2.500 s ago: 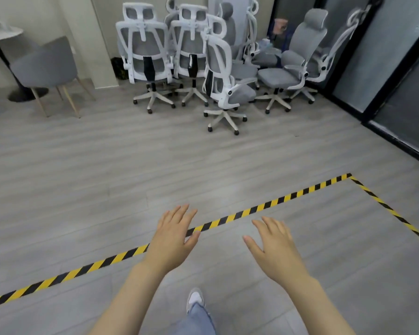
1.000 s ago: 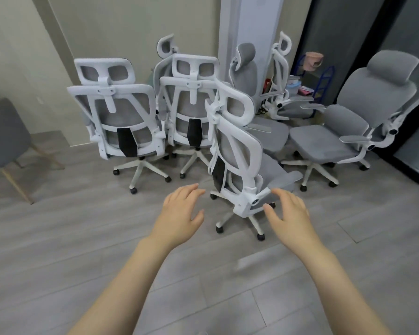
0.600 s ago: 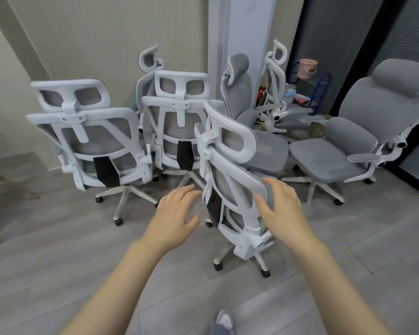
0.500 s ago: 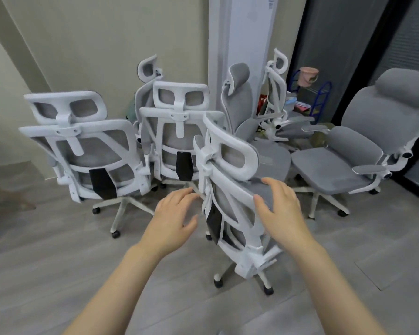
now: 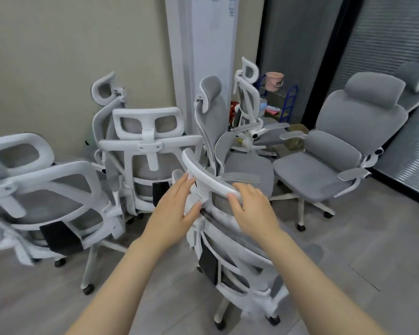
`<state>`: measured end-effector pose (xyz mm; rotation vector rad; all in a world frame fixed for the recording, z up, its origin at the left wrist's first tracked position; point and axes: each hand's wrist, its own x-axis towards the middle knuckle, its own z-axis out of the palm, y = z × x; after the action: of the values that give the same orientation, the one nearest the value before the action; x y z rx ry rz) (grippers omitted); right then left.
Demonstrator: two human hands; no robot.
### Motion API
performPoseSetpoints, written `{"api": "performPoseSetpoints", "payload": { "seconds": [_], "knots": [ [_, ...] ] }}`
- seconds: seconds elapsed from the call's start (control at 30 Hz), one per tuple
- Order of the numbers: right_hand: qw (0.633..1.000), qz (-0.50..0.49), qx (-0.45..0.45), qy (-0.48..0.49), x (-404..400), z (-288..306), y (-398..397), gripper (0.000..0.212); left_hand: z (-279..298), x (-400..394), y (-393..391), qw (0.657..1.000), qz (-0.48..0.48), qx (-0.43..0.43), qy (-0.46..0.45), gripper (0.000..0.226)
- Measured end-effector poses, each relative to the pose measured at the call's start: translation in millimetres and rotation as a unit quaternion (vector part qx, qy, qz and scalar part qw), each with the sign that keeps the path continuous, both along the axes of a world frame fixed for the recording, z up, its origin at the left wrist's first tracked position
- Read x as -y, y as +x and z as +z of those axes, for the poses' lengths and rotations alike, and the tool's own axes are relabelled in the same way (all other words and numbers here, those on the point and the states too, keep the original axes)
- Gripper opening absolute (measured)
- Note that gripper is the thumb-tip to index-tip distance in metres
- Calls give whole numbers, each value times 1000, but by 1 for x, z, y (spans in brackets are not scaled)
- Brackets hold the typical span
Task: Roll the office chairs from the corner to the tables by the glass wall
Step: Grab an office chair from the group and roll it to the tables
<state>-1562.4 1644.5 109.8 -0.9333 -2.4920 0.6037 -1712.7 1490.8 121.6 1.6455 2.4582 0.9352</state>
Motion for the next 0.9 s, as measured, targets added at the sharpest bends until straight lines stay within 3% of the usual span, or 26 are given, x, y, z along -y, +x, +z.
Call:
{"api": "performPoseSetpoints", "payload": {
  "seconds": [0.23,0.4,0.6,0.73,0.9],
  "knots": [
    [985,-155,-52,47,21,-17,-6,44,0,-57,-74,991,-122,-46,-41,57],
    [963,-244,-112,12,40,-15,0,35,-11,-88,-93,971,-214,-104,-20,44],
    [924,-343,-160,-55,62,-8,32,37,-2,-103,-54,951,-271,-146,11,43],
    [899,-394,-181,-60,76,-6,58,35,6,-108,-21,920,-351,-172,-30,38],
    [862,-456,-214,-51,105,-12,109,30,0,-104,35,890,-408,-199,-47,60]
  ]
}}
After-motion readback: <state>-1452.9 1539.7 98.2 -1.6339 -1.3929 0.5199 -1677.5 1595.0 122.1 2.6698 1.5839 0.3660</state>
